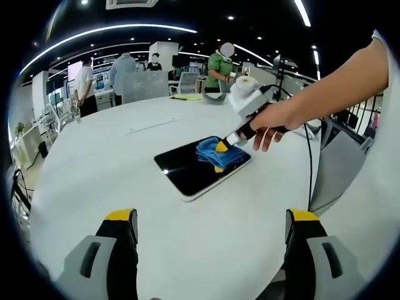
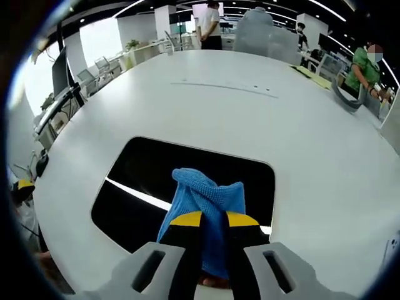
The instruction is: Wipe the mirror surface with the cleaning cloth until all visible marks leave the cleaned area.
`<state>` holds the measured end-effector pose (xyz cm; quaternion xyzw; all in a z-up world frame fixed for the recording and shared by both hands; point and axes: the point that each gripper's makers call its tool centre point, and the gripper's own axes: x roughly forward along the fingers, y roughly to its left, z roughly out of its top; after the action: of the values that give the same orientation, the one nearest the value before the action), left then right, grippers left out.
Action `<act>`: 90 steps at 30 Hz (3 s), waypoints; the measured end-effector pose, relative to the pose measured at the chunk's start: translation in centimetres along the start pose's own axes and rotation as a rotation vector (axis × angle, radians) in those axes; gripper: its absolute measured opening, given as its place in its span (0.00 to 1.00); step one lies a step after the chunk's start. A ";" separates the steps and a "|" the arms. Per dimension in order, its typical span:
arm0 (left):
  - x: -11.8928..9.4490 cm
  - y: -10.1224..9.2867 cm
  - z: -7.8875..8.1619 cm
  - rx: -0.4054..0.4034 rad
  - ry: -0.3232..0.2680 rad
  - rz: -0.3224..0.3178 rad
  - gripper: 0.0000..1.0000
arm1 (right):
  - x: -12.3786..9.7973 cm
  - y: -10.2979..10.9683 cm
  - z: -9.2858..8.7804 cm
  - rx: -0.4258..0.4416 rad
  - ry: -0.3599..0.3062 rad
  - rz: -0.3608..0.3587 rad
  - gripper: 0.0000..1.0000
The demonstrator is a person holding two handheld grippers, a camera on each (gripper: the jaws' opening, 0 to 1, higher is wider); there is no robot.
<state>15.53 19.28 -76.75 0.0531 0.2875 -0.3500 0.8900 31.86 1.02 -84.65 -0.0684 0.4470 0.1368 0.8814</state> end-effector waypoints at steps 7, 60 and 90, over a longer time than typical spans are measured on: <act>0.3 -0.3 0.2 0.009 -0.005 -0.013 0.99 | 0.1 0.6 0.1 0.005 0.005 0.007 0.09; 0.2 0.7 0.1 -0.002 -0.015 0.001 0.99 | 1.3 4.0 1.5 0.061 0.019 0.048 0.09; -0.5 1.1 -1.0 -0.030 -0.021 0.029 0.99 | 1.8 7.6 2.5 0.077 0.034 0.104 0.09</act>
<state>15.45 20.74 -77.41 0.0404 0.2824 -0.3334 0.8986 32.45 9.20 -84.63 -0.0135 0.4698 0.1640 0.8673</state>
